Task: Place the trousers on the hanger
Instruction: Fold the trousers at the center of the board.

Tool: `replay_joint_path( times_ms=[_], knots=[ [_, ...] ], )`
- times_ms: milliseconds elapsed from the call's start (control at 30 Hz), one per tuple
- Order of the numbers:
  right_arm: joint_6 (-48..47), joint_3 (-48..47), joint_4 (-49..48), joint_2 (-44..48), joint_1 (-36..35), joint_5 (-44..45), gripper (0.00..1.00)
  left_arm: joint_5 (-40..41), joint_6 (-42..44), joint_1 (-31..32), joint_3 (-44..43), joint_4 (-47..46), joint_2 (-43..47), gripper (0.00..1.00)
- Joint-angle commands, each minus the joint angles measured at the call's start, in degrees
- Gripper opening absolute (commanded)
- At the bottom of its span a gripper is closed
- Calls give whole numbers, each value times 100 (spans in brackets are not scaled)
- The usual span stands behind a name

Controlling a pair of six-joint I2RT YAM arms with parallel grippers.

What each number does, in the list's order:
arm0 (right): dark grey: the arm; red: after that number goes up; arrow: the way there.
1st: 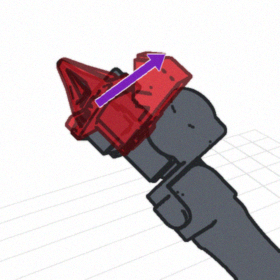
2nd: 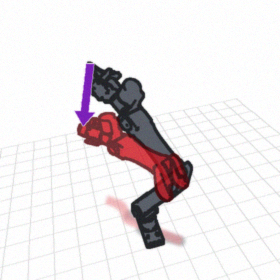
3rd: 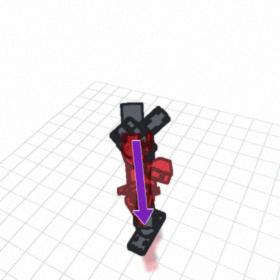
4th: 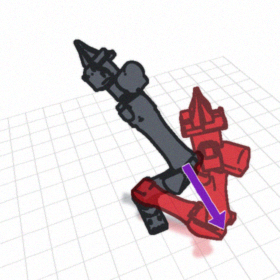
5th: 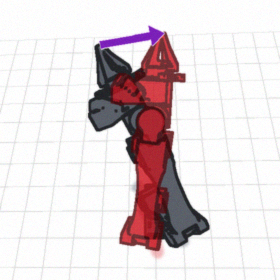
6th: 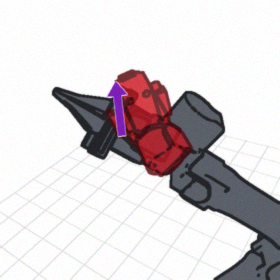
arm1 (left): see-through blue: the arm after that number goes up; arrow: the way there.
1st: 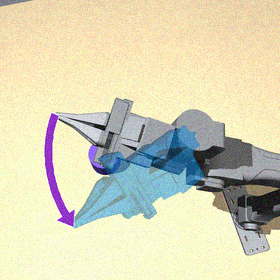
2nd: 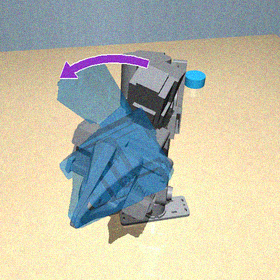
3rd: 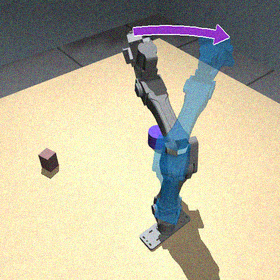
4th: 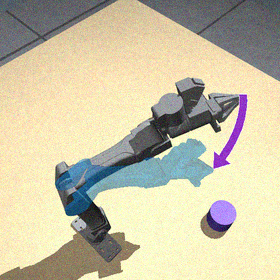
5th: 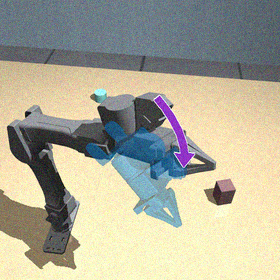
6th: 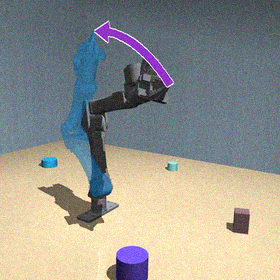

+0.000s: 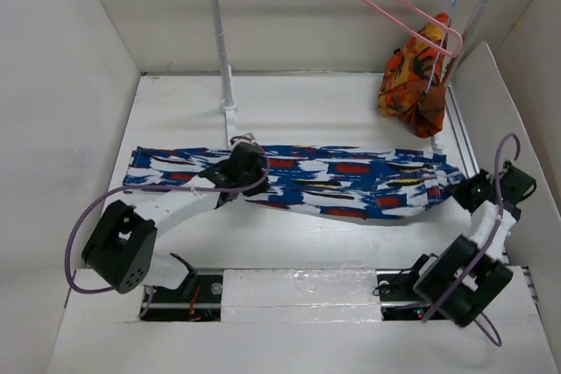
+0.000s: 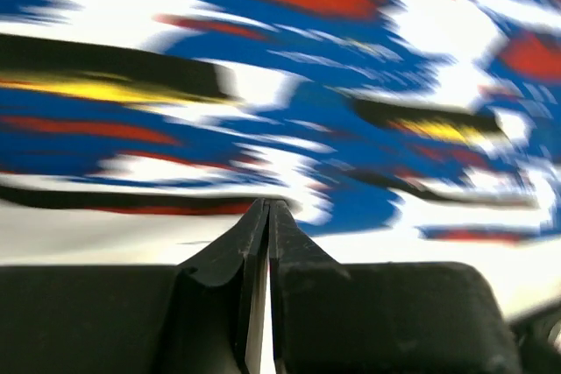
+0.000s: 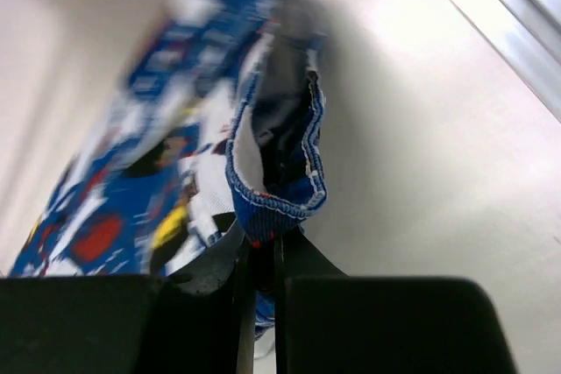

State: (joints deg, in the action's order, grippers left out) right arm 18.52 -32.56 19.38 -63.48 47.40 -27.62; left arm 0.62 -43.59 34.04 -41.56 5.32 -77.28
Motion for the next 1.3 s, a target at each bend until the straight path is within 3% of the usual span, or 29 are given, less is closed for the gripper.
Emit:
replay_joint_path(
  times_ms=[0,100,300,533,700,833,1033,1133,1267],
  knots=[
    [-368,-691,664,1079,-879,90,0,613,-52,908,-571,206,-330,0],
    [-103,-839,811,1627,-1714,142,0,711,-219,1166,-660,23,-735,0],
    [-526,-2226,1901,1926,-3021,791,0,589,-325,1289,-573,-461,-1385,0],
    [-296,-3238,1806,1981,-3938,1311,0,412,-439,1623,-765,-726,-1878,0],
    [-551,-4458,2070,1480,-4204,1575,0,211,-440,2271,-1432,-612,-2476,0],
    [-710,-5197,2079,1111,-4256,1304,0,149,-290,2878,-2232,-278,-3073,0],
    [-754,-5867,1939,654,-5274,1662,0,-388,-220,3372,-3384,170,-4093,0],
    [-701,-5955,1798,417,-6003,1838,0,-124,-298,3434,-3368,364,-3937,0],
    [-648,-5973,1439,22,-7067,2303,0,657,-571,2865,-2326,320,-2351,0]
  ],
)
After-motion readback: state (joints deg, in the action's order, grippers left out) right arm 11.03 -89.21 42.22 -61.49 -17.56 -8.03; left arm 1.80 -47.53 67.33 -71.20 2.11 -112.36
